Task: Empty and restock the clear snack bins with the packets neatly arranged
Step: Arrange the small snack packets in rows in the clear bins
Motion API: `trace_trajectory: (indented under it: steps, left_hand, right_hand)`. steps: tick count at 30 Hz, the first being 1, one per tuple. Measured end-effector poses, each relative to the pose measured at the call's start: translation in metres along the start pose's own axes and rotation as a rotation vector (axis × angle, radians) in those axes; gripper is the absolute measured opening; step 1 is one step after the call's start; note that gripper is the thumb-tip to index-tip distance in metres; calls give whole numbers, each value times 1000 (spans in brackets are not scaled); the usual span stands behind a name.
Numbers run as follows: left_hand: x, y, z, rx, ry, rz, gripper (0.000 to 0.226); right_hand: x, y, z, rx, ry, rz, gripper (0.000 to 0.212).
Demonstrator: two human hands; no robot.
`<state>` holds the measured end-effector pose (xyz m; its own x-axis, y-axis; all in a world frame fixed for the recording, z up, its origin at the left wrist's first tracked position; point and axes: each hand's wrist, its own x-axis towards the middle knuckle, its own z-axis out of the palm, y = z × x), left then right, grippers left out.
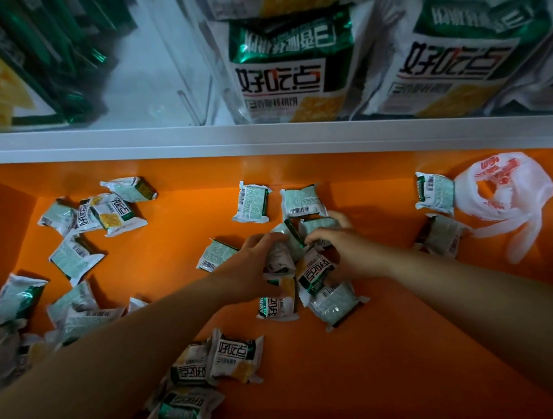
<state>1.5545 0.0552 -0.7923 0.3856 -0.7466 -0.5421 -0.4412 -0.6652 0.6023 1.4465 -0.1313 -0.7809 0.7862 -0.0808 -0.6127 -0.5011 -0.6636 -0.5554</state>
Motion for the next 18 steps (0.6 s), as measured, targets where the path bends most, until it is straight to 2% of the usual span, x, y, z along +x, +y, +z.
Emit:
trace_trajectory:
  steps: [3,10,14,18]
  left_hand:
    - [-1,1,6,-38,19,-2,92]
    - [-9,-1,22,-25,55,-12,91]
    - [-14,-1,28,-126,85,-9,85]
    - [-13,3,36,-177,108,5,86]
  right_hand:
    - [-7,2,3,26,27,0,75]
    - [-16,7,16,43,139,-9,53]
    - [-20,16,17,109,177,13,34]
    - [-23,21,16,81,118,-10,34]
